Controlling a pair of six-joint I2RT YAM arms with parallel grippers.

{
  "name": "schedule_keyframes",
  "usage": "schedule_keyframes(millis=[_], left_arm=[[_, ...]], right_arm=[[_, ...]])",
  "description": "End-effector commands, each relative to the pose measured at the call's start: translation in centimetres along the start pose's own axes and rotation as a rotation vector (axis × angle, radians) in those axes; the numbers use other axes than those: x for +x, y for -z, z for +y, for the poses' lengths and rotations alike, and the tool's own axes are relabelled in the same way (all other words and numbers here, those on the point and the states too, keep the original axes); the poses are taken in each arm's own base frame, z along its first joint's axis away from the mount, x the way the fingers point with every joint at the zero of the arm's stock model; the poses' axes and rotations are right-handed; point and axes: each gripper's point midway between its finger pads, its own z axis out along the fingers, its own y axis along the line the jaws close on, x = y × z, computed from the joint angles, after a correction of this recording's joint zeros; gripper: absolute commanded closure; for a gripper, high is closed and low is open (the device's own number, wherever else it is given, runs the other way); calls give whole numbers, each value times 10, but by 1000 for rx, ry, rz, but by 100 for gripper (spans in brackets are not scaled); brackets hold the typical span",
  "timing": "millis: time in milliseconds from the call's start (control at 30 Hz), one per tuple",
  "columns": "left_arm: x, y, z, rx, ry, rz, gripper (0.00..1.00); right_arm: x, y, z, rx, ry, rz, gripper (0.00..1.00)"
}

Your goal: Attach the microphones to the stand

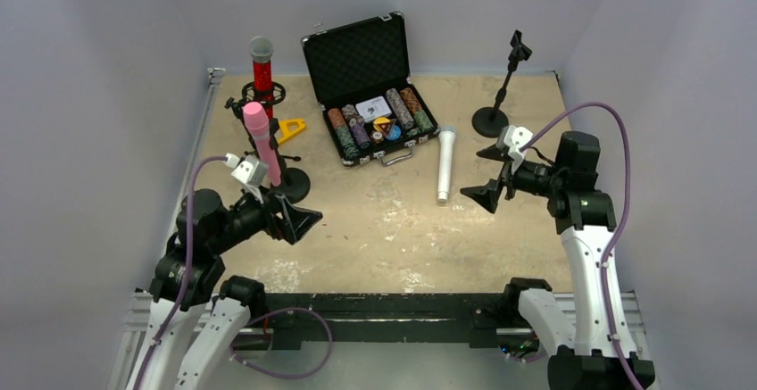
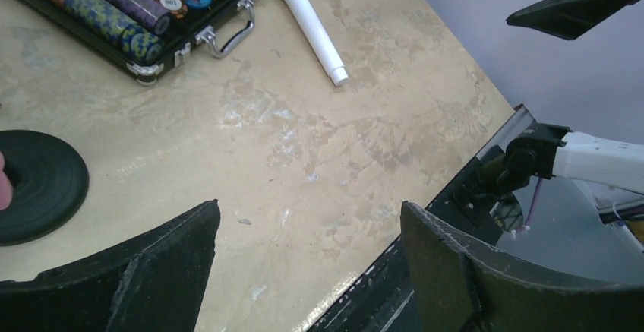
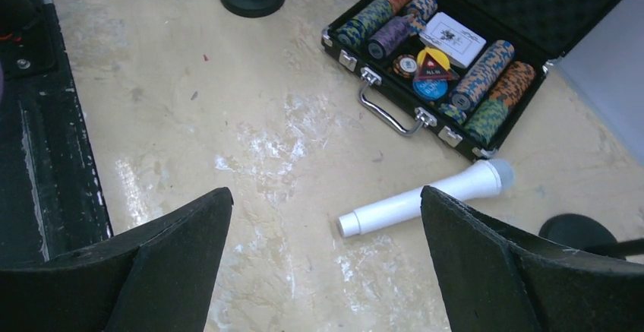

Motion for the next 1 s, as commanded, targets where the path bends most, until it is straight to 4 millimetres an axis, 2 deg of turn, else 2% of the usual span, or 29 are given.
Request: schedule_keyframes(millis=[0, 100, 233, 300, 400, 567, 767, 967], left_arm=[[2, -6, -14, 79, 1, 66, 9], [8, -13, -25, 127, -26, 100, 9], [31, -32, -42, 182, -68, 218, 9], [41, -42, -46, 184, -95, 274, 9], [43, -48, -47, 179, -134, 317, 8], [40, -49, -38, 163, -249, 336, 6], [55, -50, -19, 119, -318, 352, 4], [56, -43, -2, 55, -398, 341, 2]], right_arm=[[-7, 9, -12, 123, -40, 12, 2], [-5, 11, -17, 155, -54, 3, 2], [-2, 12, -22, 179, -75, -11, 2], [-1, 14, -24, 190, -76, -12, 2], [1, 16, -25, 200, -76, -15, 2], [9, 17, -27, 217, -87, -11, 2], [12, 19, -32, 239, -92, -8, 2], [12, 20, -37, 248, -105, -7, 2]])
